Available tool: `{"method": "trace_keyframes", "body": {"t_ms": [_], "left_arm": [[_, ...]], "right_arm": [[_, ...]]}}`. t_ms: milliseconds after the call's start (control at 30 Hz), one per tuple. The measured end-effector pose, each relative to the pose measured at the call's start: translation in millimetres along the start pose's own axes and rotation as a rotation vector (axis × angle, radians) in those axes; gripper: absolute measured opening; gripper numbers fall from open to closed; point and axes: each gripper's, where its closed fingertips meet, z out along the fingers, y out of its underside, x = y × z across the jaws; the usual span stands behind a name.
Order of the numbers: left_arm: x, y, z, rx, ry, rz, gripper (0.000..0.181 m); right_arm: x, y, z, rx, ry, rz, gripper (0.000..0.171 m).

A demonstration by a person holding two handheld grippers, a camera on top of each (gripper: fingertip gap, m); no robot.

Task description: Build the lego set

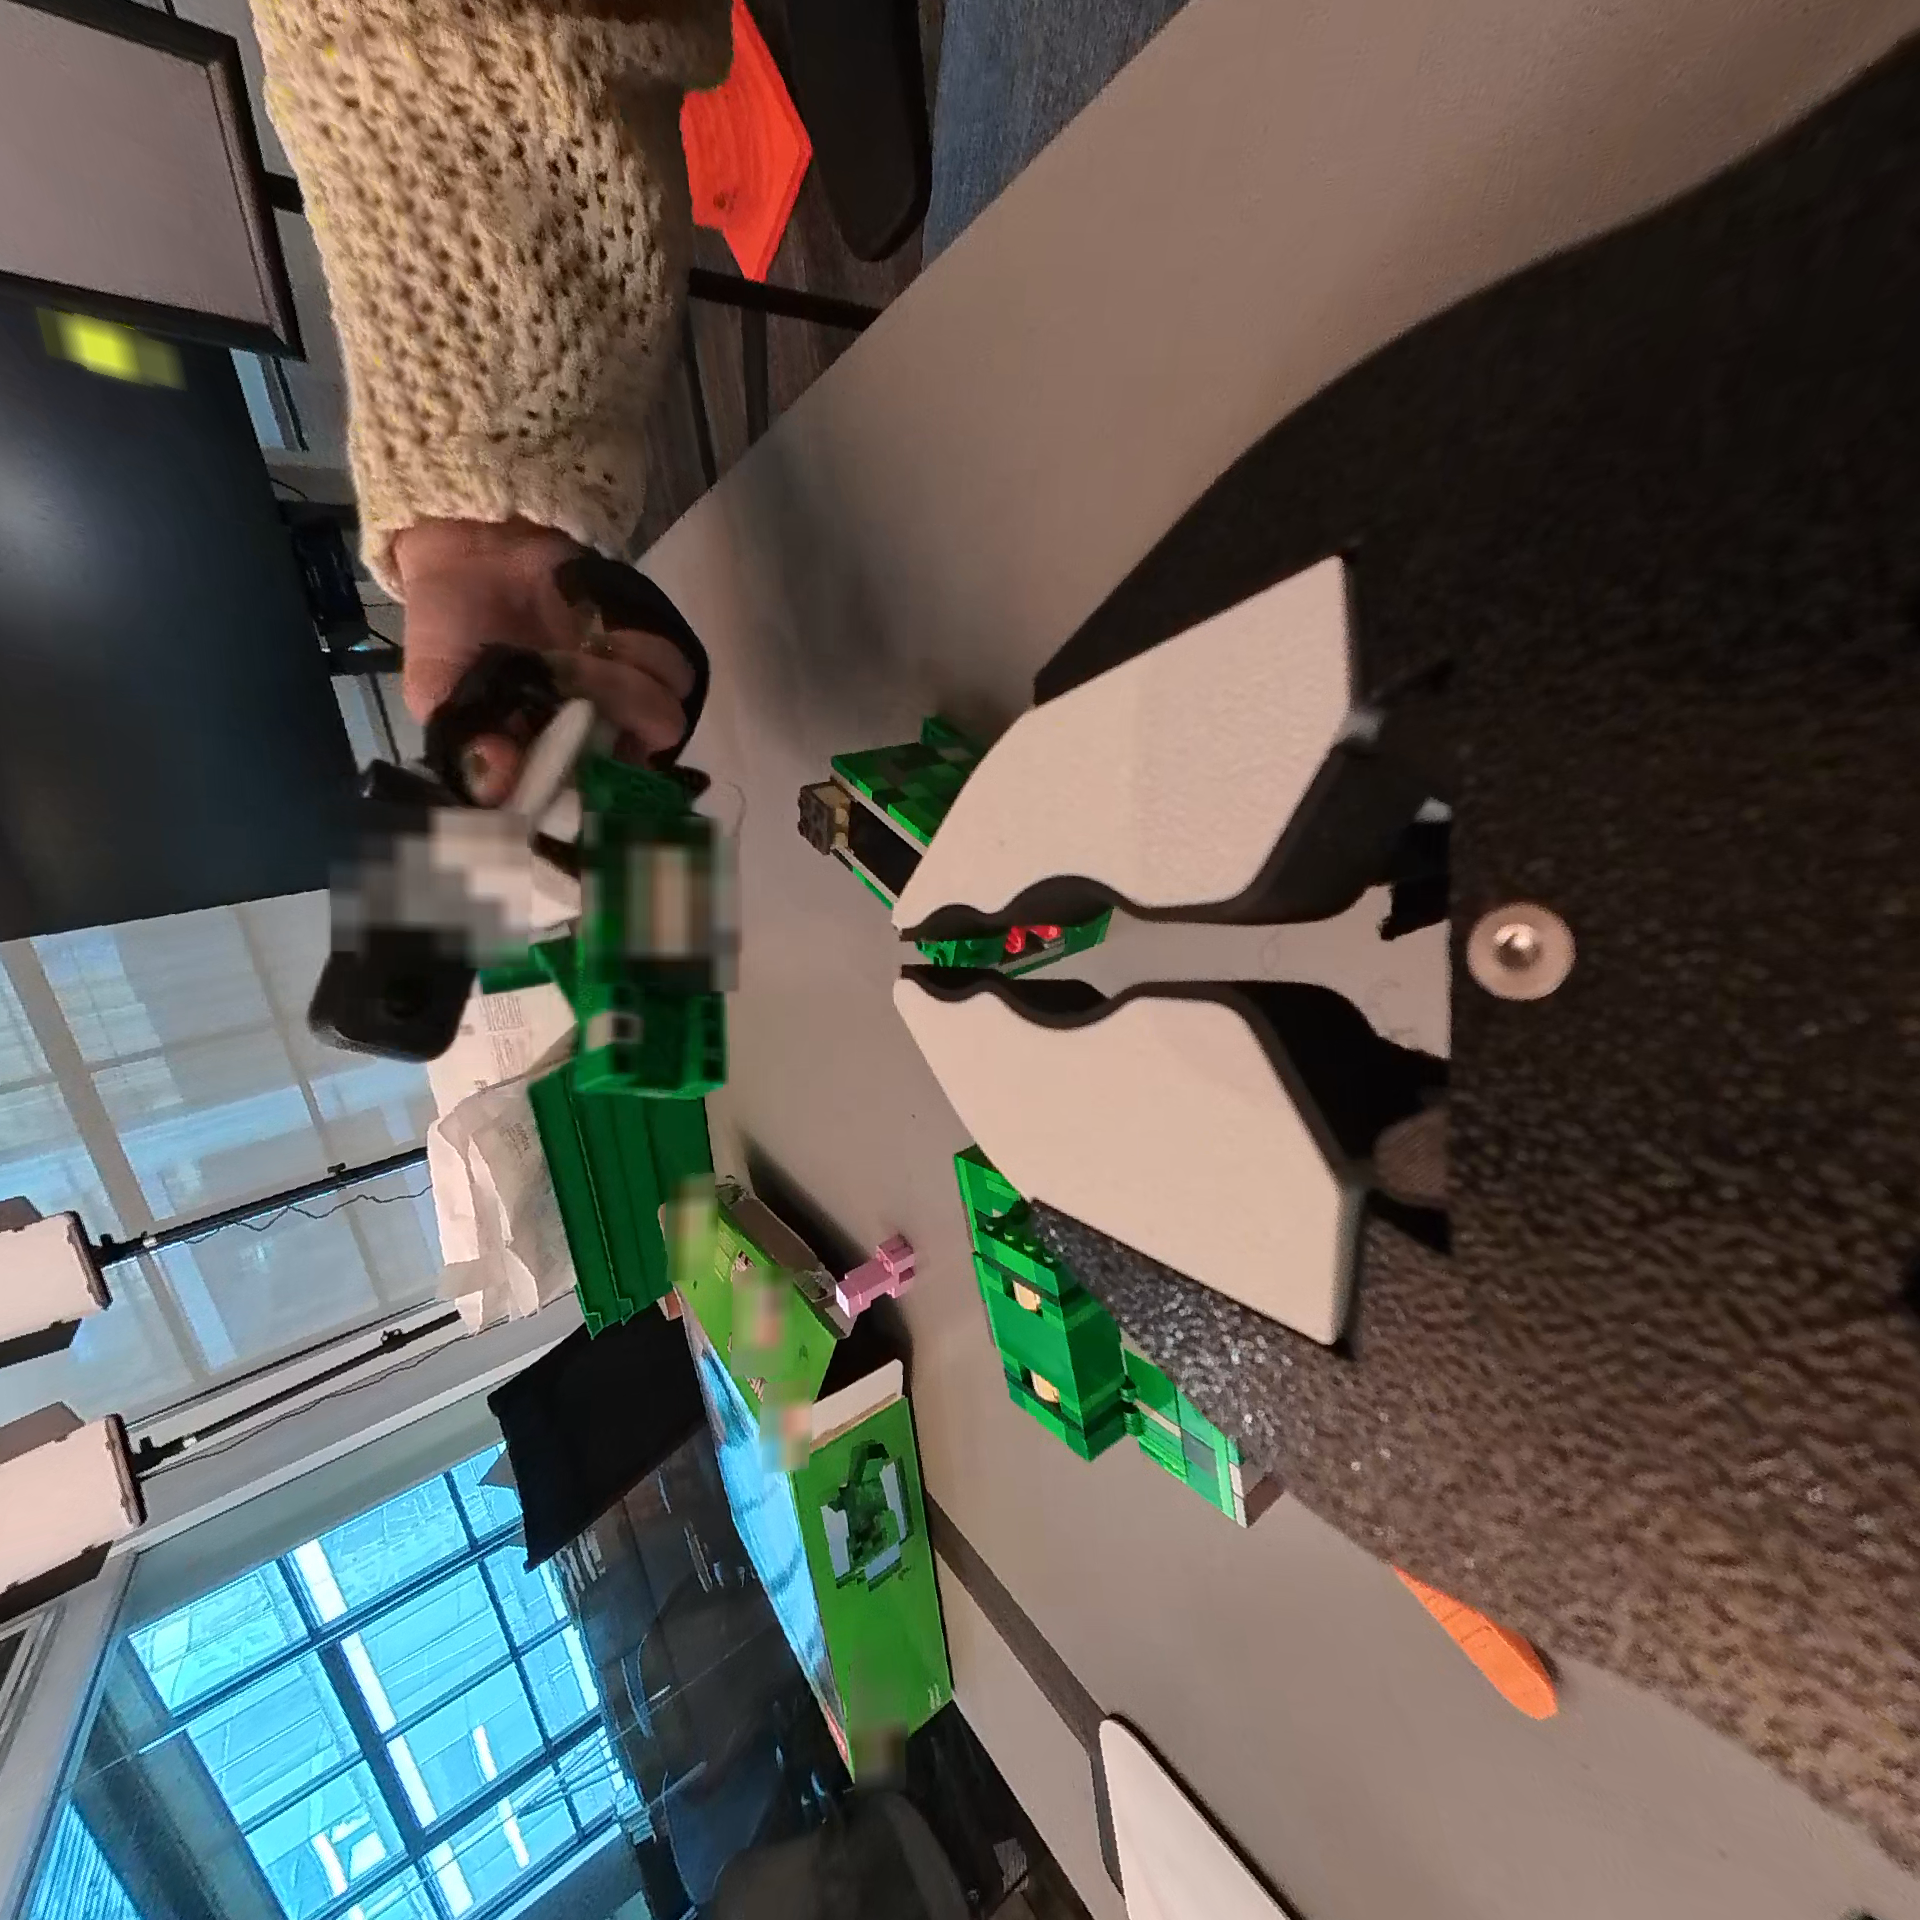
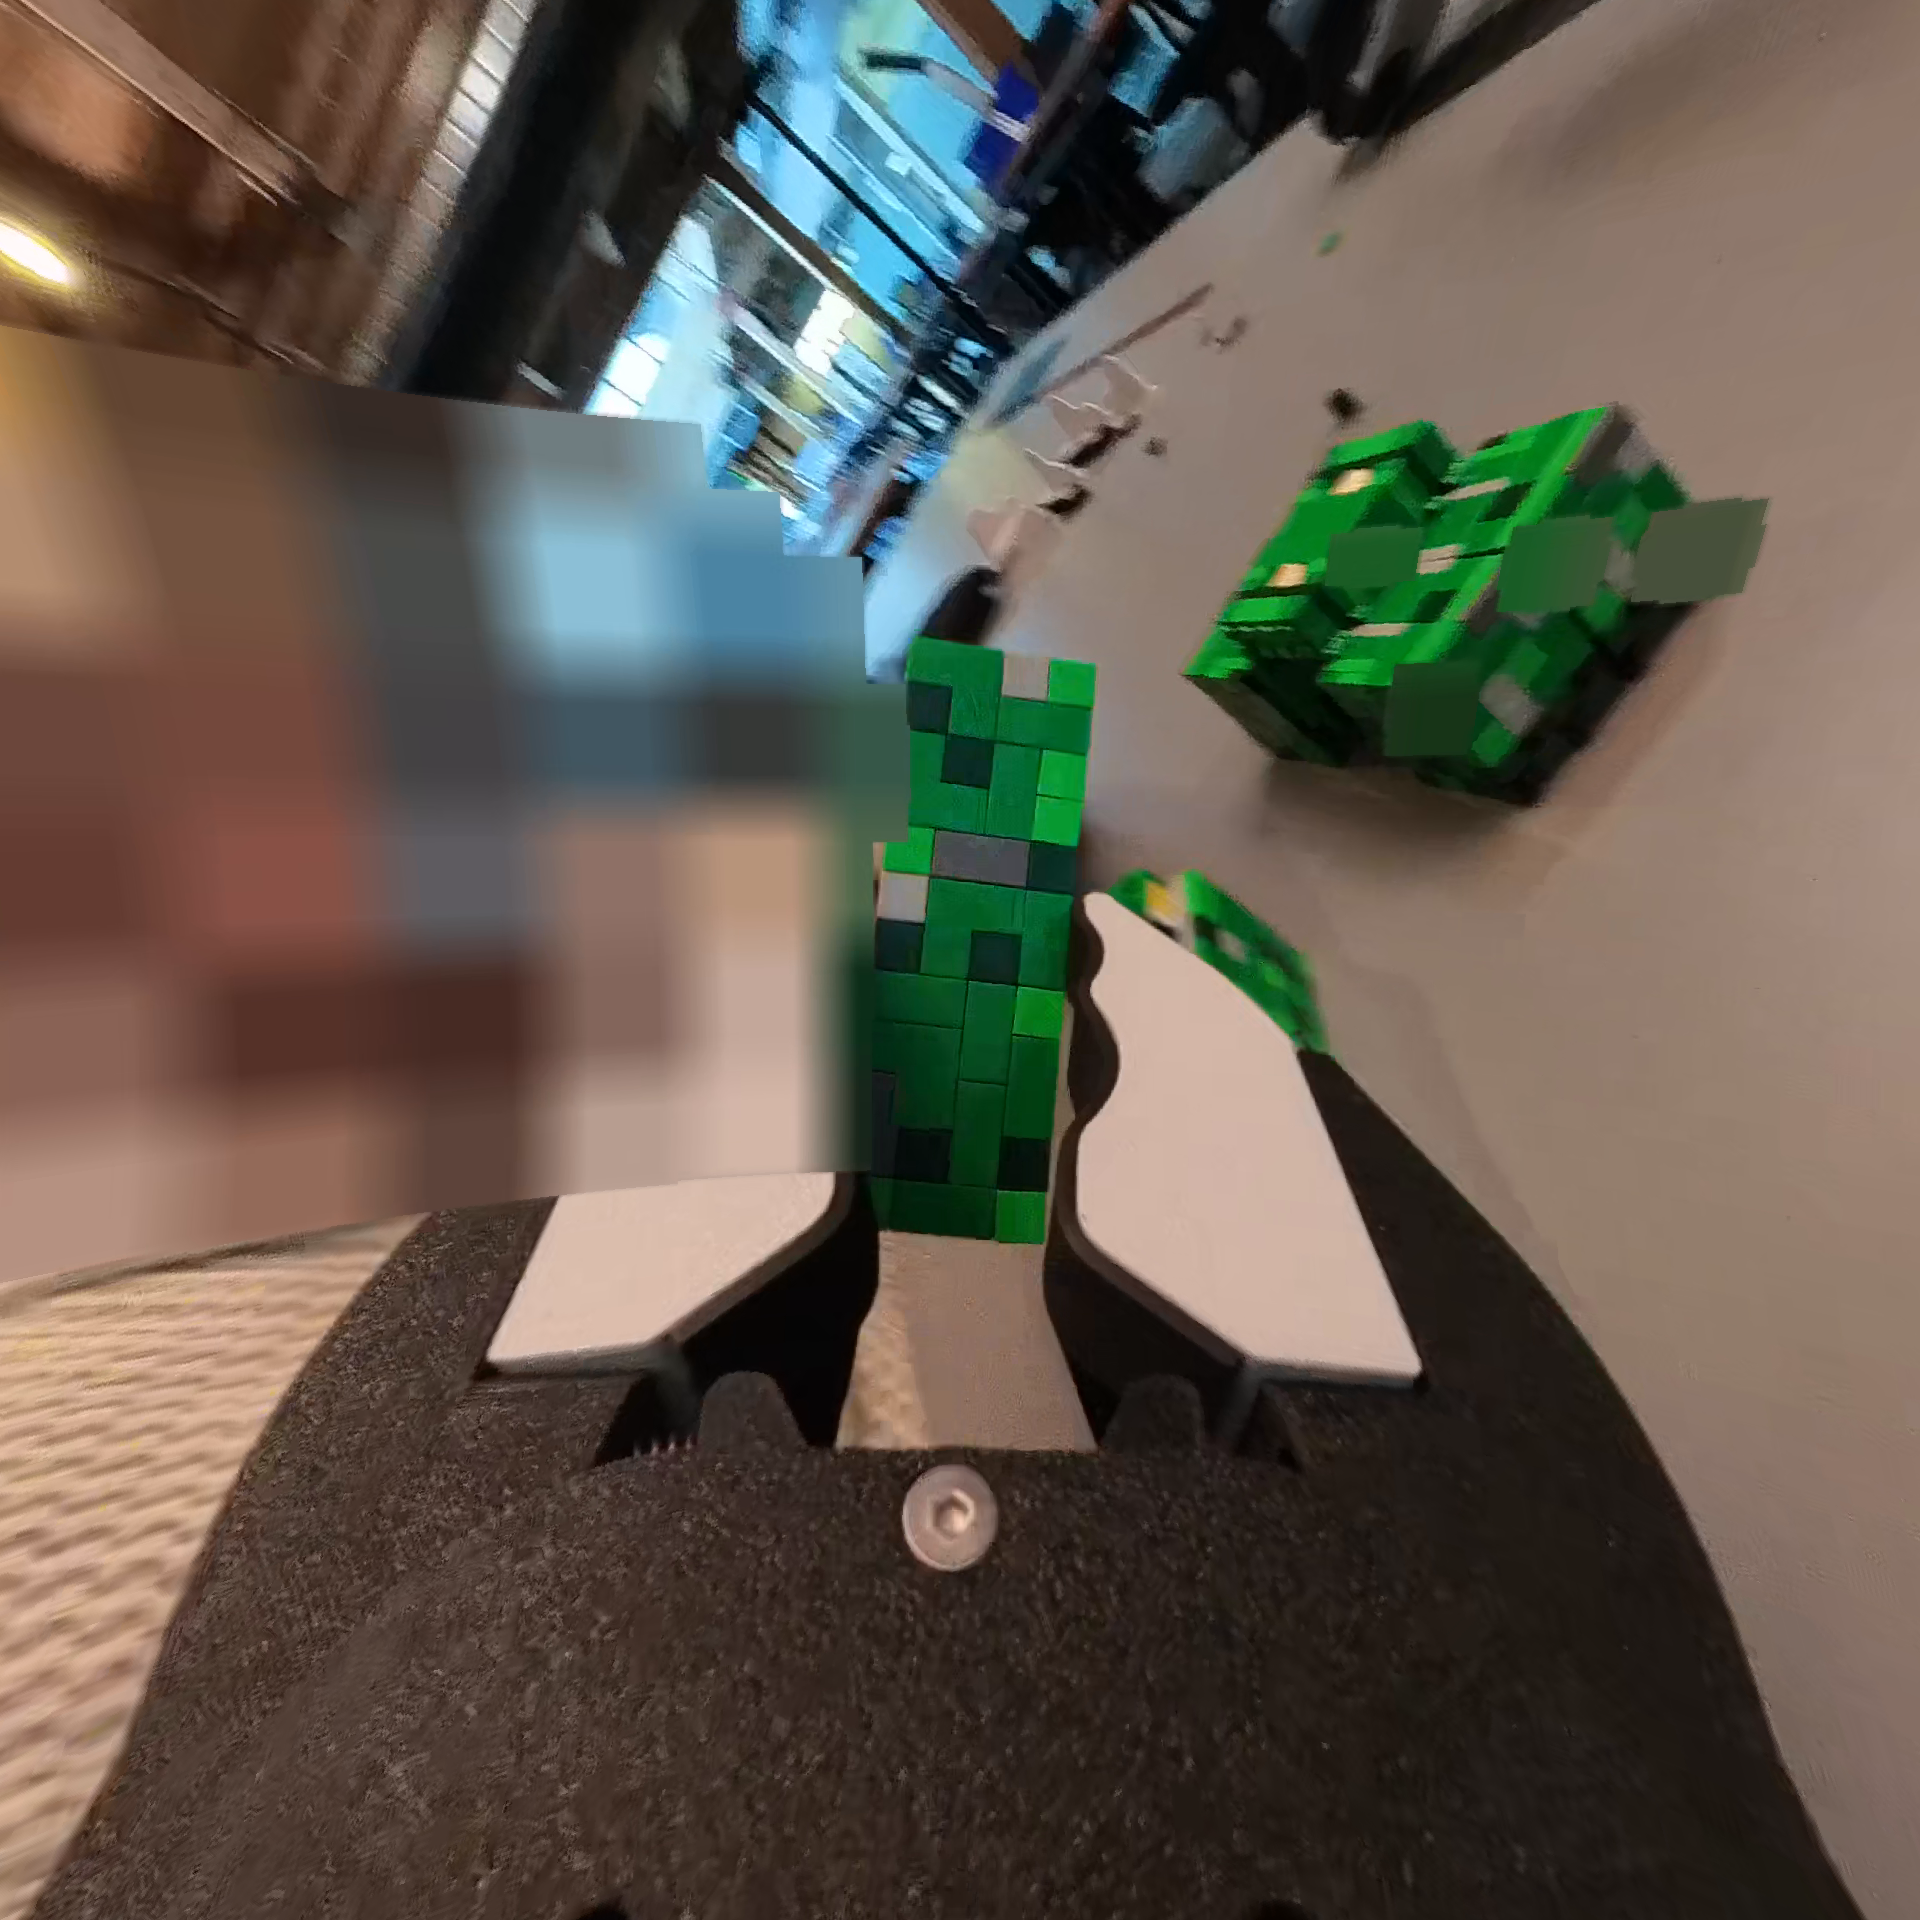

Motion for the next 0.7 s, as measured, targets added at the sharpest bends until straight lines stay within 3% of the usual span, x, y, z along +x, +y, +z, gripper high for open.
{"method": "trace_keyframes", "body": {"t_ms": [133, 700], "left_arm": [[0.2, 0.1, 0.1, -0.001, 0.001, 0.0, 0.003], [2.1, 0.9, 0.5, -0.006, 0.008, 0.015, 0.003]], "right_arm": [[25.7, 13.7, -0.4, -0.133, 0.214, -0.204, 0.036], [39.6, 26.2, 11.0, -0.276, 0.422, -0.504, 0.036]]}}
